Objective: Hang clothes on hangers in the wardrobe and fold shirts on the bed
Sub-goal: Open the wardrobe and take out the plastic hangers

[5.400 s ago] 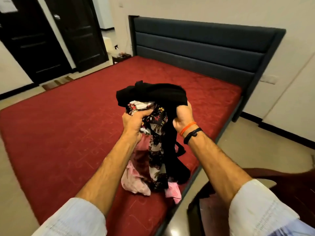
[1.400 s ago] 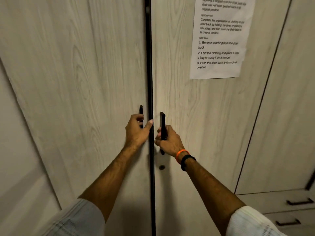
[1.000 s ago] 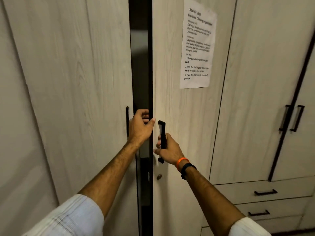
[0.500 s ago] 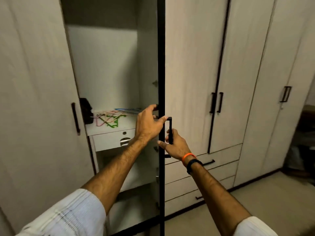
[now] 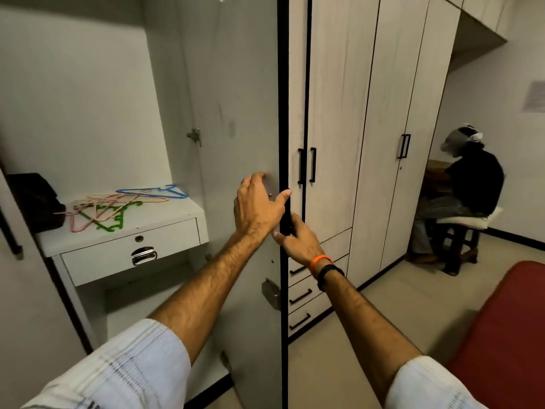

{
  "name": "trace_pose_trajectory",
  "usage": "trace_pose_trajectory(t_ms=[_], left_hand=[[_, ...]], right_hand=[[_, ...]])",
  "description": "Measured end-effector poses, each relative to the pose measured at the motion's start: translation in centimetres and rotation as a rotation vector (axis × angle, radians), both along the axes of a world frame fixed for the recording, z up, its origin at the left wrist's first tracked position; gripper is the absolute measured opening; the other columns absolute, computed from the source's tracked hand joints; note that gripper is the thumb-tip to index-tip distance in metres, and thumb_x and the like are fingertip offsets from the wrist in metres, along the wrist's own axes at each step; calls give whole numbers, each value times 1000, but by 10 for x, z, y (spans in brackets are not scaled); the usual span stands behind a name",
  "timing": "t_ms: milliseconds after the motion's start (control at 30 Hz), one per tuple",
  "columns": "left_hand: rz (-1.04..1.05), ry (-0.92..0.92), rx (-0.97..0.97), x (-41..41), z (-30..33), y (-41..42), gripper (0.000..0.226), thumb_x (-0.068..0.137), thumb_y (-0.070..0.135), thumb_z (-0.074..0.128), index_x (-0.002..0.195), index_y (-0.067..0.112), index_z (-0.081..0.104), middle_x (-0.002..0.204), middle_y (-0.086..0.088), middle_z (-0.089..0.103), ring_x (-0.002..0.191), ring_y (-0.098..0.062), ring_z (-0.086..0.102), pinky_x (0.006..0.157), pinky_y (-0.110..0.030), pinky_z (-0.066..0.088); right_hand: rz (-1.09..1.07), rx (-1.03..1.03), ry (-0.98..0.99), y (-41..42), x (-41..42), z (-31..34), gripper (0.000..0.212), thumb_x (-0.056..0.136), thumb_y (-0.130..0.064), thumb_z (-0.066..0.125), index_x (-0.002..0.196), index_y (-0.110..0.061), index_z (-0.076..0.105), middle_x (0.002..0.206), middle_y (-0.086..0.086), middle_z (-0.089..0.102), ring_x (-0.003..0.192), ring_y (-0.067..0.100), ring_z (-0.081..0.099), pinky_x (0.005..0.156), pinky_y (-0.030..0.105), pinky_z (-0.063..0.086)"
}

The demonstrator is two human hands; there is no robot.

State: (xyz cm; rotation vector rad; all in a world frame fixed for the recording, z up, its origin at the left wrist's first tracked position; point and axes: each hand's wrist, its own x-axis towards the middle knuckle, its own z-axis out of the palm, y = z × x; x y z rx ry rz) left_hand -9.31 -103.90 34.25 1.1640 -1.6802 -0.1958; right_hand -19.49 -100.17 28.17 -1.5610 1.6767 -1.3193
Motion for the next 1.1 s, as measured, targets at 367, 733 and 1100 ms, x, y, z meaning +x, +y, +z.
trace_pose_trajectory(t_ms=[367,733,1100], left_hand=[[105,165,115,85,-7,2,56,86,49,71,130,16,60,131,-1,64,104,-18,66,90,-26,47],[405,249,240,274,-32,-32,45,86,34,76,123,11,65,124,-3,67,116,-20,61,96,-23,42],[618,257,282,476,-42,-126,49,88,31,73,129,9,59,130,-7,63,119,-24,59,99,-31,46]], right_hand=[[-71,-509,54,22,66,11,38,81,-9,65,118,-17,58,114,-3,62,94,9,59,78,29,56],[349,-45,106,-76,208,-11,53,84,-8,72,133,-13,52,123,1,62,96,14,61,92,28,52],[534,-32,131,-212,424,-13,53,83,-9,72,132,-13,53,123,2,62,96,15,61,84,24,50]])
